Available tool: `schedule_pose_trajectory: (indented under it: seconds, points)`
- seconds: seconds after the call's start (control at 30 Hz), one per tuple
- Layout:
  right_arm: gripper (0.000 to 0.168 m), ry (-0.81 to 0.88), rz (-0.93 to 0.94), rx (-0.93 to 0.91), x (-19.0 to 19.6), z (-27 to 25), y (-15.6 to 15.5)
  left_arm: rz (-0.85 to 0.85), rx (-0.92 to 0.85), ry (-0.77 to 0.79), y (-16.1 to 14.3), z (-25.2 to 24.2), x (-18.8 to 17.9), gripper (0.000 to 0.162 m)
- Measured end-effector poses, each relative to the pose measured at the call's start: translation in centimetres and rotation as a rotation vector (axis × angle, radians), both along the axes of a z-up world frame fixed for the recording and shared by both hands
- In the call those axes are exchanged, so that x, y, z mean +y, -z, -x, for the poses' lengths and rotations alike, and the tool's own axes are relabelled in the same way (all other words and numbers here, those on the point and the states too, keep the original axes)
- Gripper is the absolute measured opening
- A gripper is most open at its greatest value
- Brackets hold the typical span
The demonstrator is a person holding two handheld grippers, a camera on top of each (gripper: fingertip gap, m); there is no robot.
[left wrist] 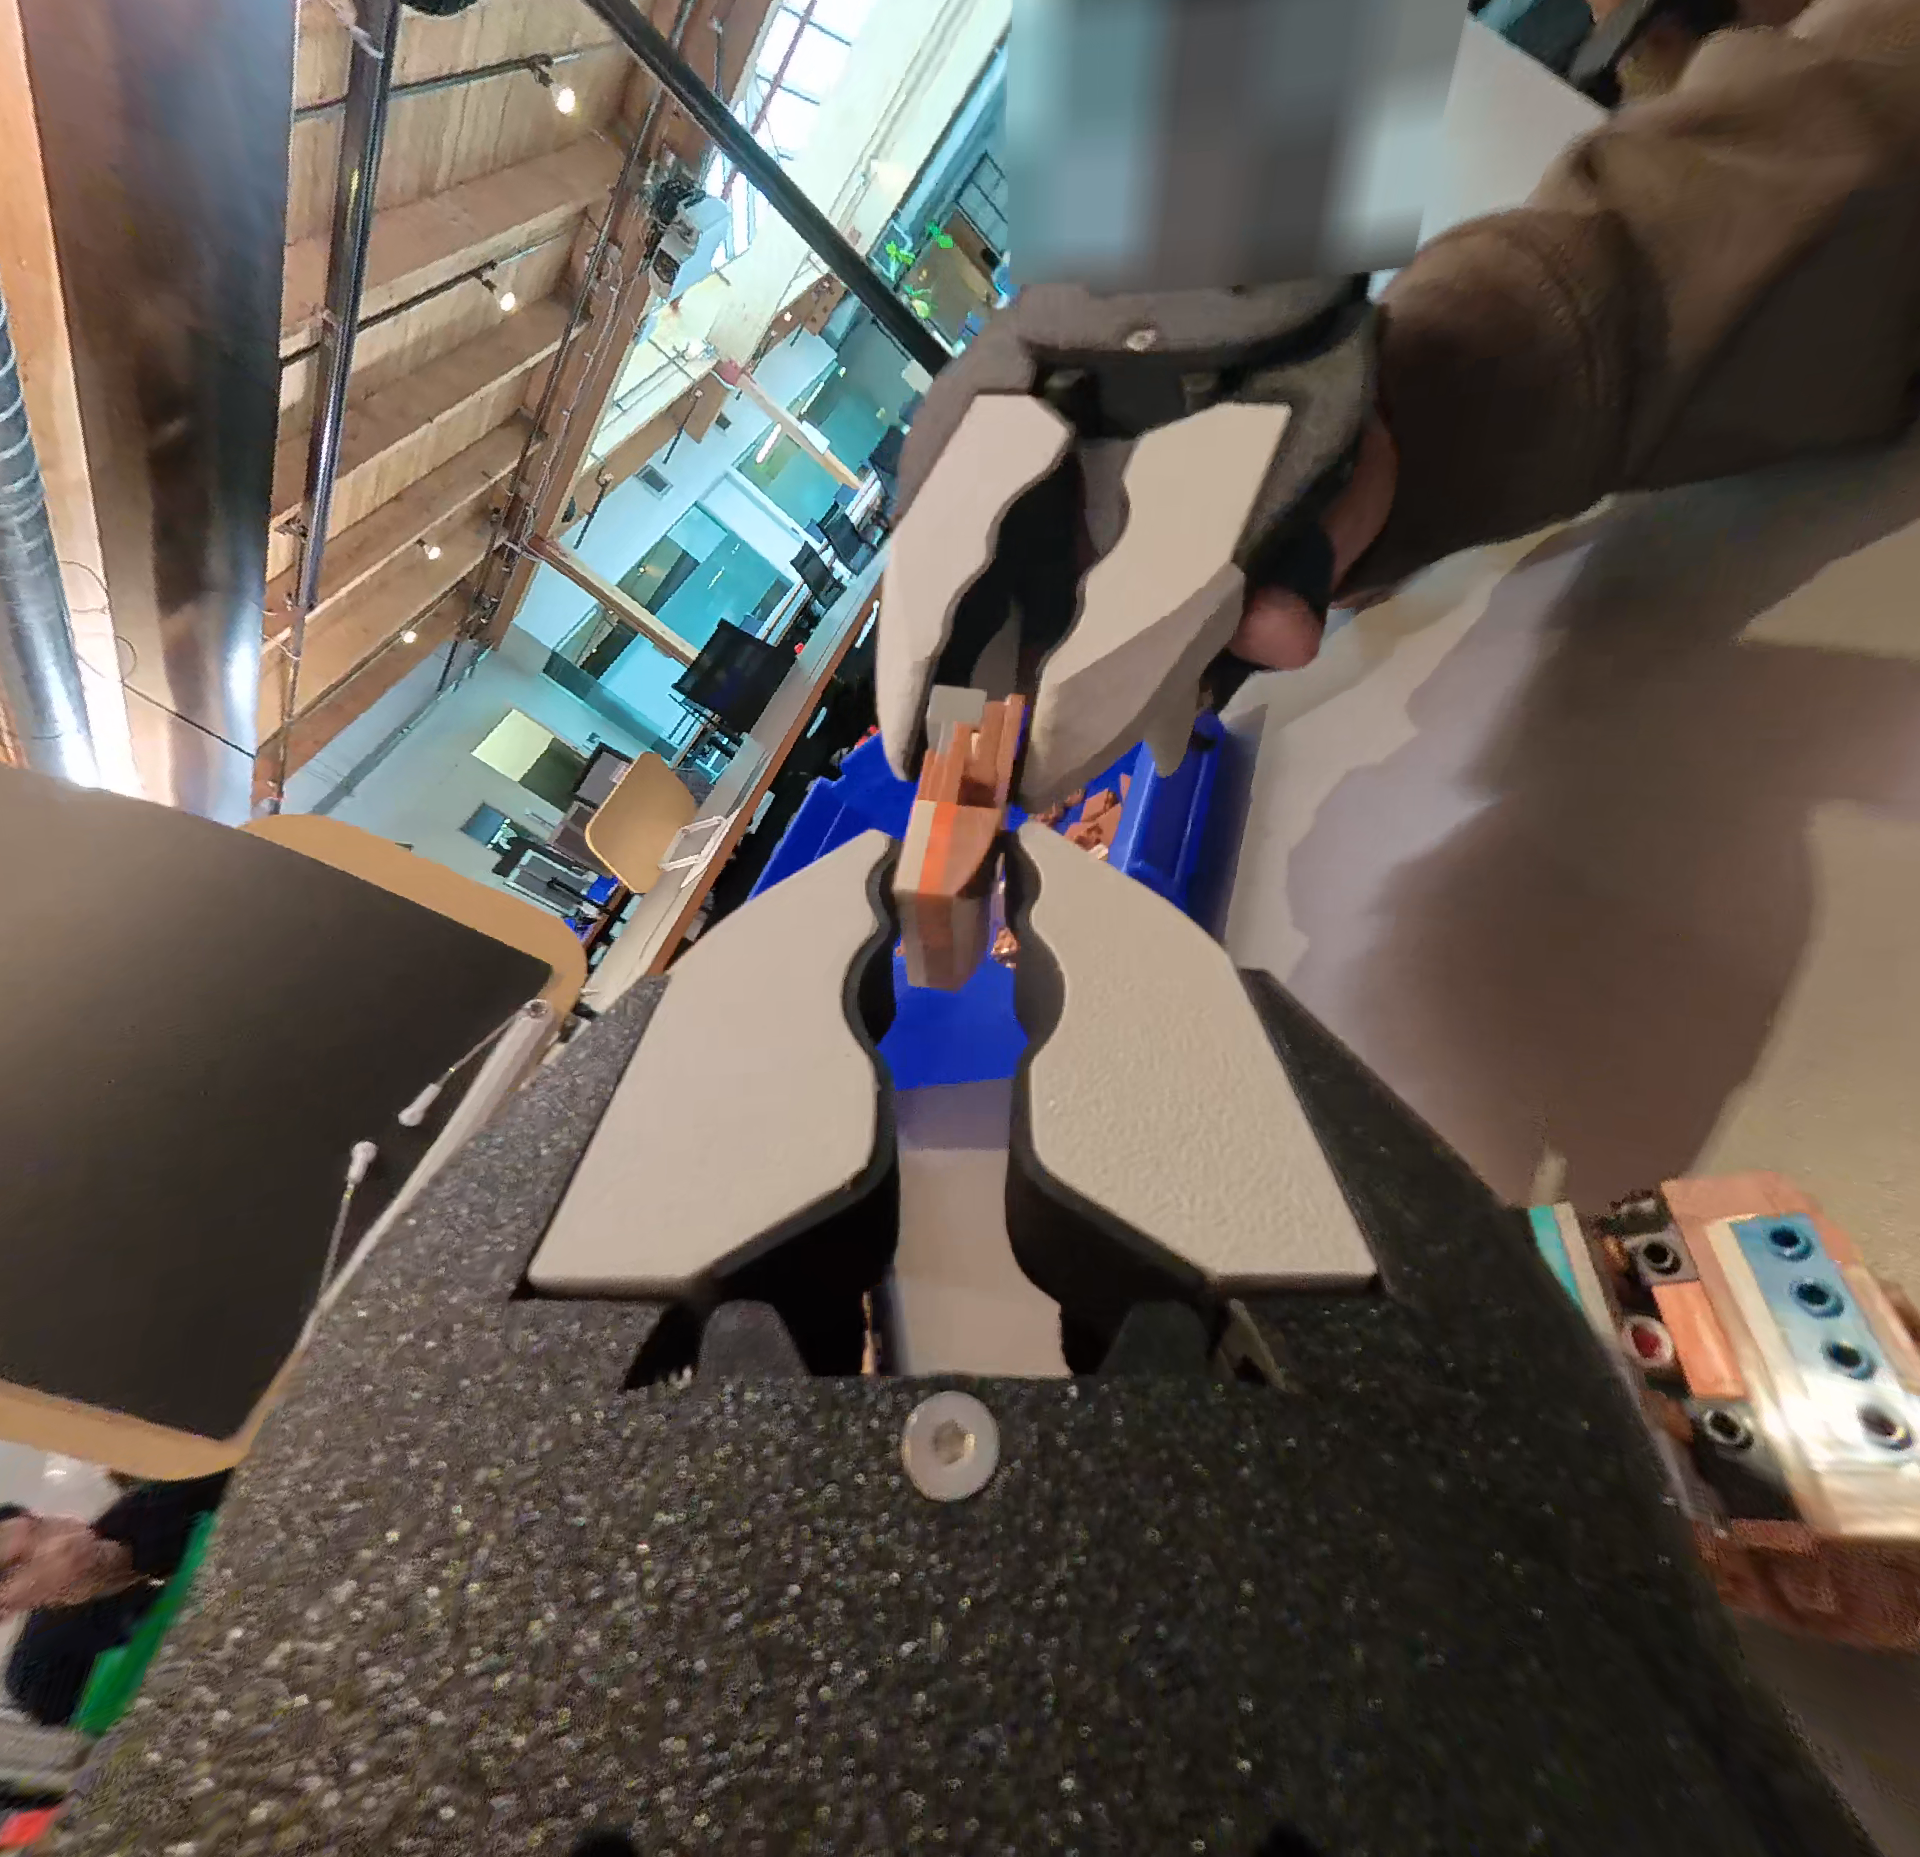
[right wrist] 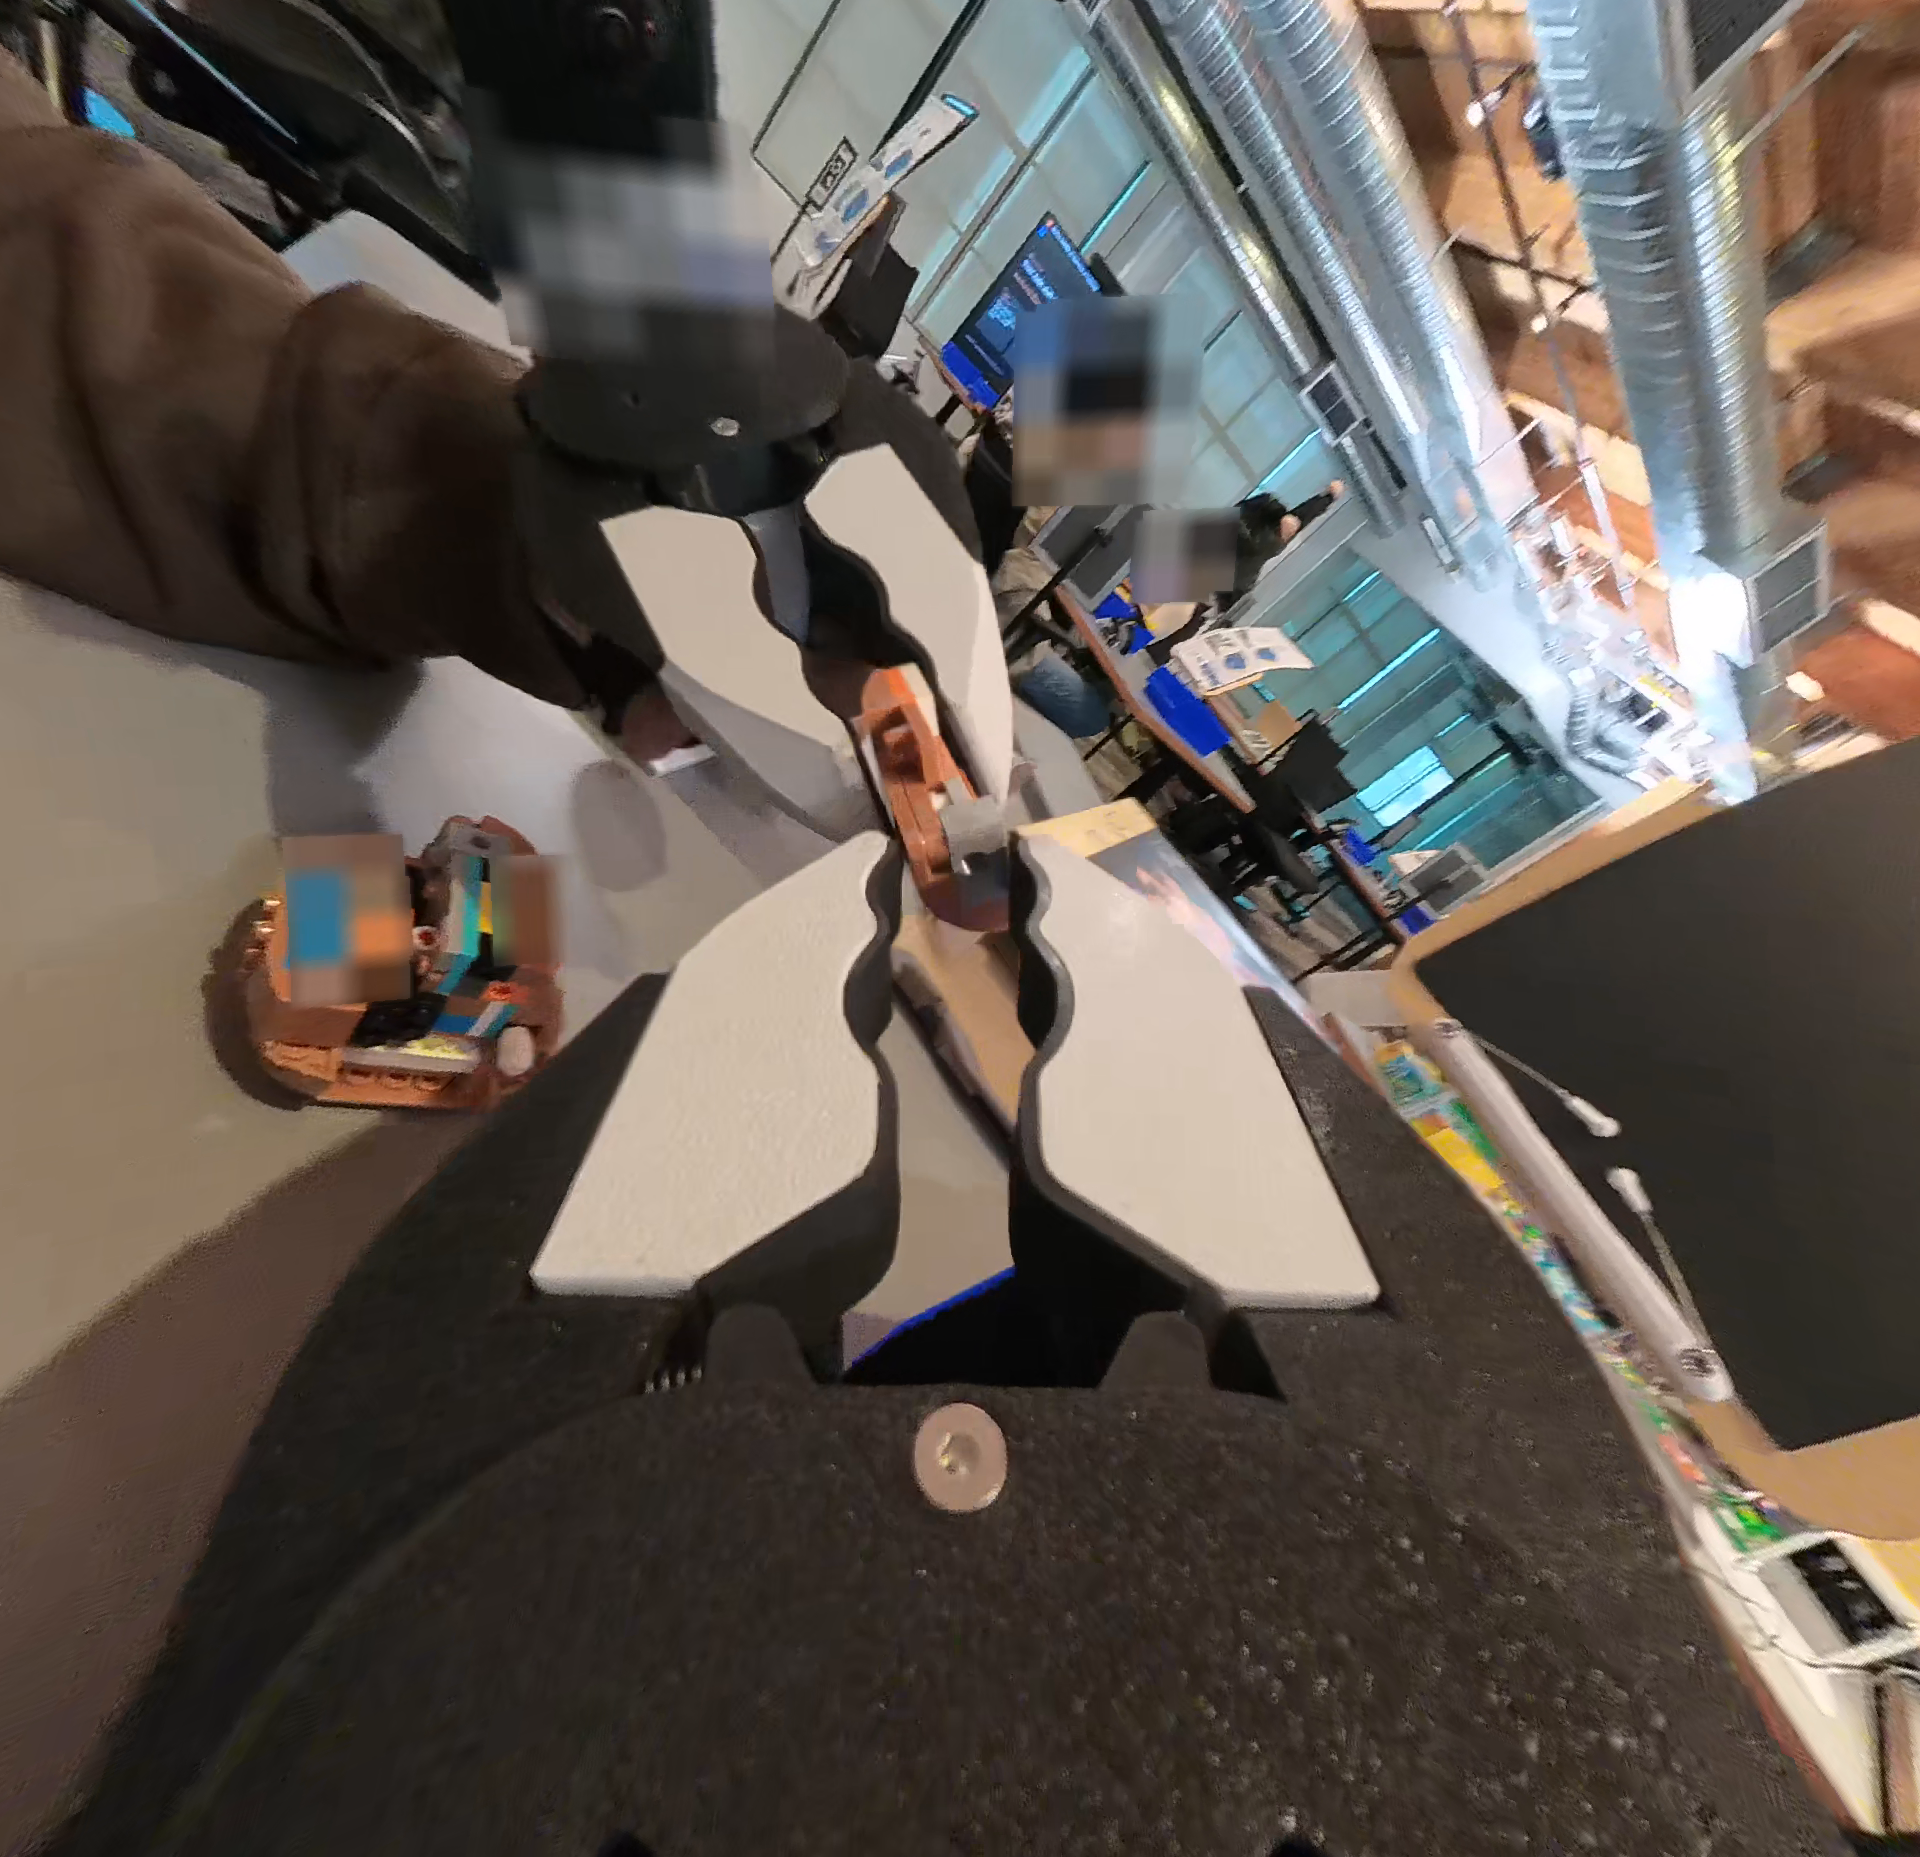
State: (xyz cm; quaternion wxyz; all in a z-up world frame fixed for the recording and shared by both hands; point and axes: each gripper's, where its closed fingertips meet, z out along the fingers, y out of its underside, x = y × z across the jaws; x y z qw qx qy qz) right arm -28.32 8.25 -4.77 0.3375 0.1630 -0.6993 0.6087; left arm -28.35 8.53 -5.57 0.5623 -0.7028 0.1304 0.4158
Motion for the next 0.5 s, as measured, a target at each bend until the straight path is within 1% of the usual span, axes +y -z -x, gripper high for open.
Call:
schedule_pose_trajectory:
  seconds: [0.1,0.2,0.27,0.4,0.43,0.5]
  points:
    - [0.017,0.037,0.025,0.091,0.0,-0.1,-0.6,-0.085,-0.078,0.028,-0.9,0.0,-0.4,0.023]
    - [0.017,0.095,0.040,0.185,0.1,0.2,-1.0,-0.178,-0.229,0.094,-1.7,0.0,-0.7,0.031]
    - [0.017,0.133,0.050,0.252,0.1,0.2,-1.3,-0.257,-0.365,0.155,-2.3,-0.1,-1.1,0.035]
    - [0.016,0.232,0.045,0.466,0.1,0.0,-1.9,-0.411,-0.766,0.332,-2.9,-0.3,-1.1,0.050]
    - [0.016,0.248,0.042,0.518,0.0,-0.2,-2.0,-0.455,-0.826,0.371,-3.2,-0.3,-1.1,0.050]
    - [0.016,0.267,0.036,0.606,-0.4,-0.7,-2.1,-0.504,-0.878,0.414,-3.6,-0.4,-1.1,0.050]
